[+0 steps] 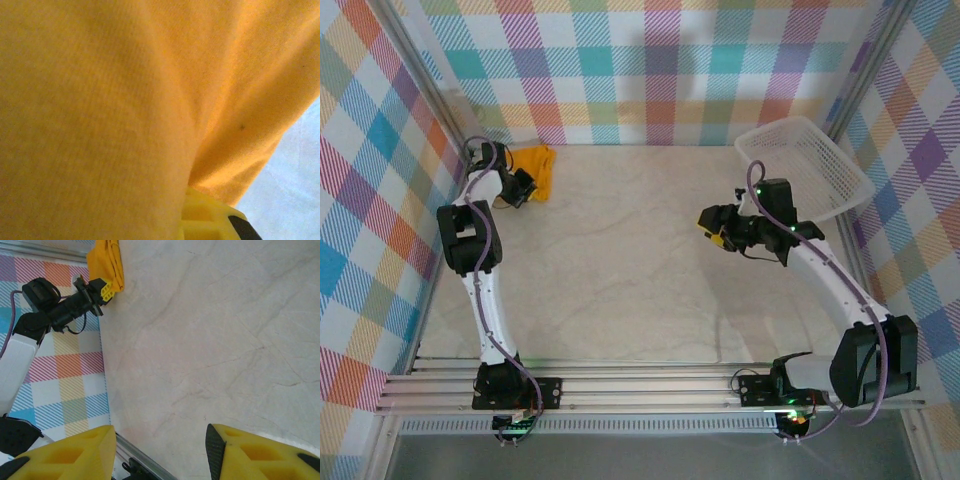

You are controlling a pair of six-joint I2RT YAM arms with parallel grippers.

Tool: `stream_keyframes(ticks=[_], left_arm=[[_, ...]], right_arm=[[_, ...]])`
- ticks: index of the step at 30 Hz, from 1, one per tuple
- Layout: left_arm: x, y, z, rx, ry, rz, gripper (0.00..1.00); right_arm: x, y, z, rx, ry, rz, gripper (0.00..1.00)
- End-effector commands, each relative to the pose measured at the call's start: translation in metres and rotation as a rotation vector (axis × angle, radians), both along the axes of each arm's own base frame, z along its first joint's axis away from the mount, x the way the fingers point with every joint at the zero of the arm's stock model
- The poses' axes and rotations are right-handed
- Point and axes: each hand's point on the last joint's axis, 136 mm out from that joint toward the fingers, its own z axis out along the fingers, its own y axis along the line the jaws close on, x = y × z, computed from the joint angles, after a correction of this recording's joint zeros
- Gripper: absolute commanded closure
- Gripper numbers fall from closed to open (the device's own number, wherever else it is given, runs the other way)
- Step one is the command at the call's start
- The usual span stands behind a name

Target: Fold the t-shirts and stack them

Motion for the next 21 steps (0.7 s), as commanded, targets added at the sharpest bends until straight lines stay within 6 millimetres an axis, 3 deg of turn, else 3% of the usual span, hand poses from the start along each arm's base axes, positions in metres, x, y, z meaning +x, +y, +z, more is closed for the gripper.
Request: stream_keyframes(ticks=[1,3,4,8,10,15,17,21], left_arm=[[-0.017,0.008,-0.019,0.038,0.084,-0.051,1.00],[-0.016,0.010,-0.017,0.044,0.081,-0.045,1.00],[-0.015,0.010,-0.014,0.044,0.076,-0.036,0.95],[-0.014,0.007,0.022,0.077,0.030,0.007,0.45],[-0.019,0.001,0.053,0.104,-0.014,0.022,0.01],[-0.050,-0.022,0.116,0.135,-0.082,0.090,0.00],[-0.066,-0.031,0.139,0.138,-0.110,0.133,0.00],[-0.091,-0.059,0.188,0.169,-0.208,0.114,0.00]], right_arm=[[0.008,0.005,0.019,0.027,-0.063,0.038,0.49],[0.010,0.006,0.019,0.029,-0.064,0.045,0.49],[0.010,0.007,0.021,0.031,-0.068,0.049,0.49],[0.013,0.007,0.030,0.033,-0.110,0.047,0.47],[0.016,0.005,0.041,0.033,-0.163,0.027,0.44],[0.025,-0.002,0.071,0.035,-0.255,-0.036,0.31],[0.028,-0.001,0.081,0.037,-0.263,-0.036,0.02],[0.034,-0.003,0.104,0.033,-0.290,-0.054,0.00]])
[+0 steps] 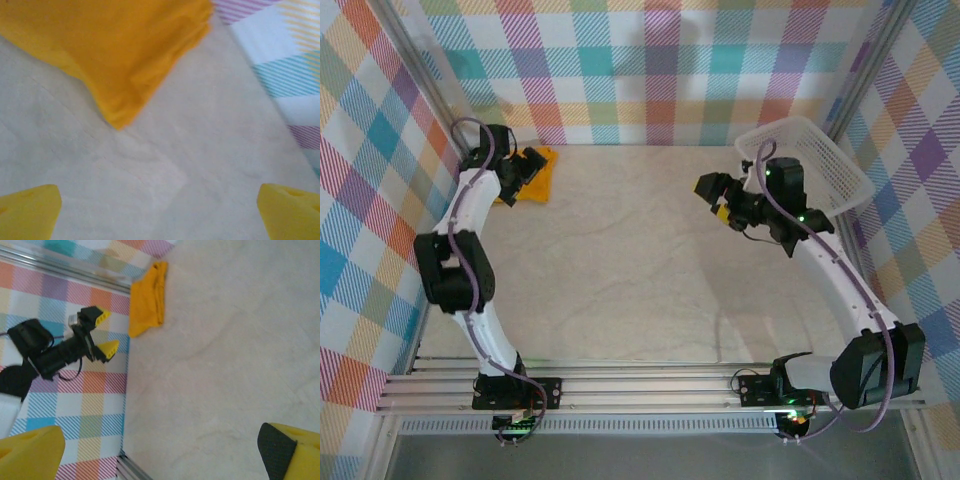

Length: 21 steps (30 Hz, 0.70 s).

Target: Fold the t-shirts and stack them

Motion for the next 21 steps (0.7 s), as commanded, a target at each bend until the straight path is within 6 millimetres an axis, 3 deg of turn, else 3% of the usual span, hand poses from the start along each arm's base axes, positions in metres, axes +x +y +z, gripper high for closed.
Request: stream_keyframes(ticks=[1,4,8,12,14,18,21], left_arm=[[-0.018,-0.018,0.040,0.014,-0.083,-0.004,0.00],[-0.038,-0.026,0.049,-0.003,-0.079,-0.054,0.00],[-0.085,-0.032,0.055,0.039,-0.109,-0.069,0.00],[-0.157,-0.001,0.047,0.358,-0.076,0.097,0.00],[-0.179,0.011,0.037,0.517,-0.112,0.110,0.00],[-0.180,-0.002,-0.008,0.714,-0.211,-0.183,0.00],[-0.178,0.003,-0.041,0.792,-0.211,-0.227,0.00]], right_arm=[[0.007,-0.005,0.029,-0.007,-0.064,-0.027,0.00],[0.004,-0.014,0.036,-0.056,-0.090,-0.059,0.00],[-0.008,-0.050,0.014,-0.239,-0.065,-0.204,0.00],[-0.025,-0.103,-0.040,-0.500,0.082,-0.379,0.00],[-0.029,-0.123,-0.070,-0.614,0.104,-0.426,0.00],[-0.021,-0.161,-0.118,-0.816,-0.081,-0.543,0.00],[-0.012,-0.177,-0.141,-0.992,-0.240,-0.547,0.00]])
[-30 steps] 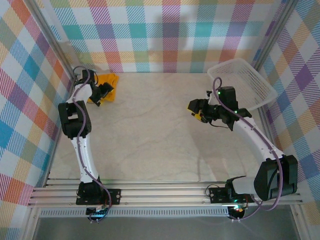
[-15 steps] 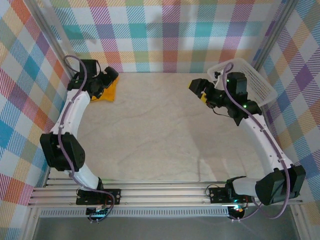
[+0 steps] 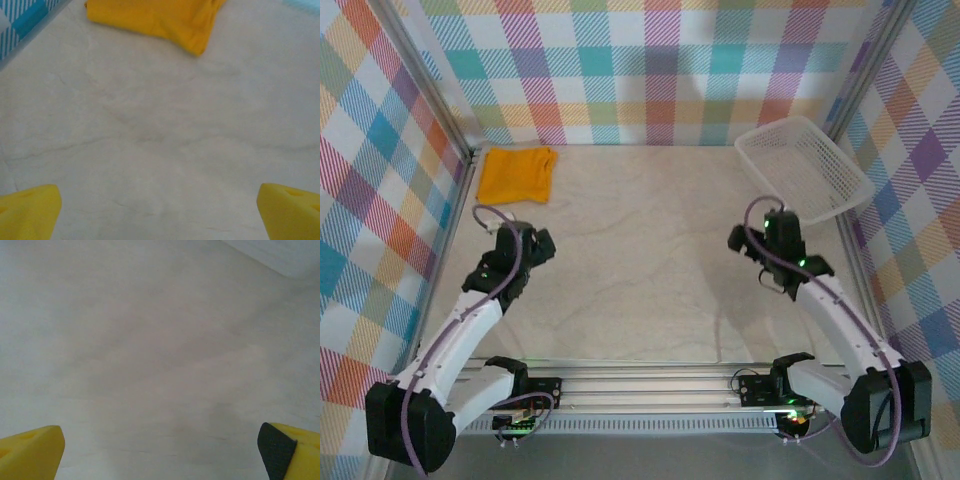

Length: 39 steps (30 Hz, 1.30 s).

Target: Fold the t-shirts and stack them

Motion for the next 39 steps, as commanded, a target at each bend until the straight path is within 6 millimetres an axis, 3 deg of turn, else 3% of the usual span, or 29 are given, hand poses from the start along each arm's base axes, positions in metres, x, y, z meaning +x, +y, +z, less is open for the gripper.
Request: stream_keyframes(ticks=[1,4,6,11,13,15,20,23,25,27,39], left_arm=[[0.024,0.010,-0.006,0.166,-0.084,-0.059,0.00],[0.042,0.012,-0.039,0.147,-0.011,-0.064,0.00],[0.059,0.011,-0.050,0.145,-0.015,-0.069,0.00],[0.106,0.022,-0.061,0.132,-0.060,-0.061,0.00],[0.115,0.030,-0.072,0.101,-0.023,-0.041,0.00],[0.113,0.019,-0.074,0.093,-0.035,-0.103,0.00],[0.069,0.016,-0.049,0.100,-0.359,-0.114,0.00],[0.078,0.011,-0.060,0.113,-0.352,-0.142,0.00],[0.089,0.013,-0.068,0.111,-0.236,-0.126,0.00],[0.088,0.012,-0.069,0.121,-0.244,-0.124,0.00],[0.088,0.012,-0.066,0.121,-0.257,-0.127,0.00]], right_arm=[[0.033,-0.031,0.015,-0.312,-0.218,0.007,0.00],[0.048,-0.036,-0.020,-0.356,-0.152,0.021,0.00],[0.057,-0.038,-0.036,-0.350,-0.137,0.017,0.00],[0.096,-0.023,-0.029,-0.335,-0.227,0.107,0.00],[0.105,-0.024,-0.029,-0.353,-0.254,0.142,0.00],[0.104,-0.029,-0.030,-0.308,-0.296,0.133,0.00],[0.080,-0.030,-0.022,-0.239,-0.473,0.157,0.00],[0.077,-0.029,-0.023,-0.251,-0.555,0.159,0.00],[0.083,-0.029,-0.029,-0.236,-0.475,0.162,0.00],[0.093,-0.027,-0.033,-0.234,-0.443,0.175,0.00],[0.093,-0.030,-0.034,-0.200,-0.426,0.181,0.00]])
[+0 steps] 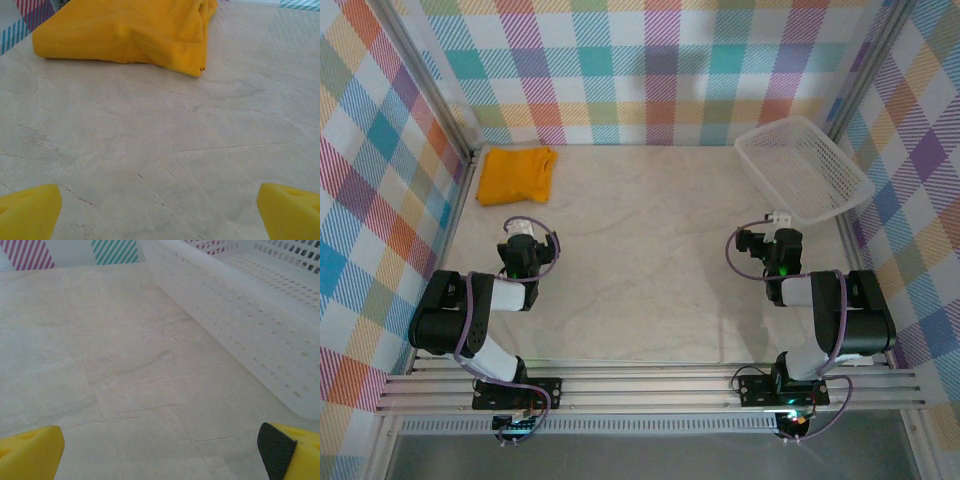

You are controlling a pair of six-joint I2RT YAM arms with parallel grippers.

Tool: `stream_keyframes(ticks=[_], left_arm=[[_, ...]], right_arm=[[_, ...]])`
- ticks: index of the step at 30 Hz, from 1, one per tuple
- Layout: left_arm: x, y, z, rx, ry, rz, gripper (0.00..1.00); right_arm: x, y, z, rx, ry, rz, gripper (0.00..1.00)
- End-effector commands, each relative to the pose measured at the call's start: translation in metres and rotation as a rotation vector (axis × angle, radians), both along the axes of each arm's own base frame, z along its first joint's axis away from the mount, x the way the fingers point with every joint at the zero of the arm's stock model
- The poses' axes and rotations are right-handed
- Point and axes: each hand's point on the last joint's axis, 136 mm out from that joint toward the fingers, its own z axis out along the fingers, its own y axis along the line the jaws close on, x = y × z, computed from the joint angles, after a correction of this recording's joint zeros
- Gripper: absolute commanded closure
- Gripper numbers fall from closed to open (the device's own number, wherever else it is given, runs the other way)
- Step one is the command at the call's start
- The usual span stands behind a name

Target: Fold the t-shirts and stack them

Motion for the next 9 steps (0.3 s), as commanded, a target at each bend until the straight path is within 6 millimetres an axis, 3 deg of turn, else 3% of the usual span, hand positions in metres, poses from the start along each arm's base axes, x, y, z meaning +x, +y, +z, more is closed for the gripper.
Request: stream_keyframes(ticks=[1,9], left_arm=[[0.0024,-0.0014,0.0094,0.011,-0.035,-0.005,0.00],[0.0022,-0.0014,0.0088,0.010,-0.034,-0.005,0.00]], right_arm=[[0.0016,0.0019,0.0053,0.008,-0.019,0.015,0.00],[0.0017,0.0020,0.0050,0.009,-0.017,0.017,0.00]])
